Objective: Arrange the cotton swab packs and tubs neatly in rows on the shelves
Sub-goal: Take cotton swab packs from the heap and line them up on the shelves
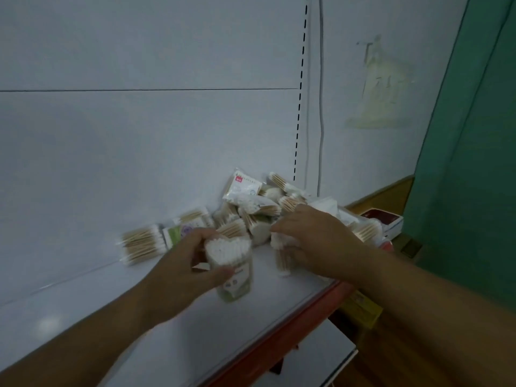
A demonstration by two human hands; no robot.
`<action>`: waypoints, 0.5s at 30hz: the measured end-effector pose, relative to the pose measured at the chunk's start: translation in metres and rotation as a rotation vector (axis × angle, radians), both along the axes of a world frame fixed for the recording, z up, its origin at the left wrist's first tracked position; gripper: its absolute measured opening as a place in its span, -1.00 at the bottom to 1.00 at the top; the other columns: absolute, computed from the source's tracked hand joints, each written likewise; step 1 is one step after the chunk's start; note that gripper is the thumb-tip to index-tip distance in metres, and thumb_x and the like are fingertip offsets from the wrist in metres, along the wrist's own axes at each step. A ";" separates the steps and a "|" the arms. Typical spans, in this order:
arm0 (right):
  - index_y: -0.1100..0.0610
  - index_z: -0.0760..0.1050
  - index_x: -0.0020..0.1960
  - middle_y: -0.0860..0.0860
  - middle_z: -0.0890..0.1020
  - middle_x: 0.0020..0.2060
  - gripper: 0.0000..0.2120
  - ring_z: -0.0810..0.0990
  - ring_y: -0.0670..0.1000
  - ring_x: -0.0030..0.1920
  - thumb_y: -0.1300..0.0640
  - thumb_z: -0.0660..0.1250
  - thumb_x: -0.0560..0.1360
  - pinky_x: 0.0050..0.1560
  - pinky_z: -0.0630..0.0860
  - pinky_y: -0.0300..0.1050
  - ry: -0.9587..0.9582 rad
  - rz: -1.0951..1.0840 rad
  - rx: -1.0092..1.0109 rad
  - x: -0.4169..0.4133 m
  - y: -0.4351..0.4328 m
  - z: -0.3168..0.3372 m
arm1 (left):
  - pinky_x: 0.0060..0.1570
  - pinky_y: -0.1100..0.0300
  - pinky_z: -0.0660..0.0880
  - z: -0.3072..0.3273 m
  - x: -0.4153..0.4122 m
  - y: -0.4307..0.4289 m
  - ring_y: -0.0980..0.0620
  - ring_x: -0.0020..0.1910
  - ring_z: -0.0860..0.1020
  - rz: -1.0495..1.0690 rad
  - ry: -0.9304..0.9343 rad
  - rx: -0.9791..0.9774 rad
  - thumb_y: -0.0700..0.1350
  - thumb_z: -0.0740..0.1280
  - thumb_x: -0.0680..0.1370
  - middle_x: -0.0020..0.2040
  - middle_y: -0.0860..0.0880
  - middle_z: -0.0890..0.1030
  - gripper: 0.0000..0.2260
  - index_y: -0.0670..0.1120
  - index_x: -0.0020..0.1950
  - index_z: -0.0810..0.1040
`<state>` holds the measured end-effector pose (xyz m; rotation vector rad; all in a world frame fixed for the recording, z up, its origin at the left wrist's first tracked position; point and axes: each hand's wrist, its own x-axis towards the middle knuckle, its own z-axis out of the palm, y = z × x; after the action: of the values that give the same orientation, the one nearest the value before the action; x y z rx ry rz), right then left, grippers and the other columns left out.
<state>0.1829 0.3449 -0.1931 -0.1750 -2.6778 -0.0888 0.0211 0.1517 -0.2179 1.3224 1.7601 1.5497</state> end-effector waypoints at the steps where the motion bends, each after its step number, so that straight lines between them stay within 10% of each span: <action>1: 0.10 0.63 0.07 0.01 0.67 -0.02 -0.73 0.58 0.08 -0.02 0.14 0.42 0.38 0.02 0.48 -0.04 0.047 0.052 0.015 -0.001 0.001 -0.003 | -0.13 0.19 0.58 0.004 0.003 -0.006 0.05 -0.04 0.65 0.040 -0.122 0.016 0.06 0.54 0.07 -0.06 0.03 0.69 -0.39 -0.03 0.08 0.51; 7: 0.13 0.59 0.07 -0.02 0.49 0.15 -0.82 0.46 -0.10 0.08 0.18 0.37 0.47 0.02 0.29 -0.56 0.254 0.214 -0.470 -0.018 -0.021 -0.032 | -0.18 0.05 0.62 0.023 0.049 -0.041 -0.10 -0.03 0.66 0.259 -0.633 0.128 0.01 0.38 0.35 0.08 -0.15 0.67 -0.52 -0.12 0.23 0.56; 15: -0.03 0.48 0.03 0.03 0.47 0.16 -0.63 0.47 -0.14 -0.04 0.24 0.50 0.32 -0.18 0.43 -0.44 0.243 0.261 -0.780 -0.022 -0.046 -0.043 | -0.25 0.00 0.60 -0.007 0.139 -0.109 -0.17 0.02 0.64 0.622 -0.944 0.395 0.10 0.34 0.34 0.12 -0.18 0.65 -0.42 -0.03 0.34 0.47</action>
<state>0.1610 0.2991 -0.2362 -0.0642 -2.3277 0.9930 0.1601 0.0427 -0.2254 0.0024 1.2856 2.3863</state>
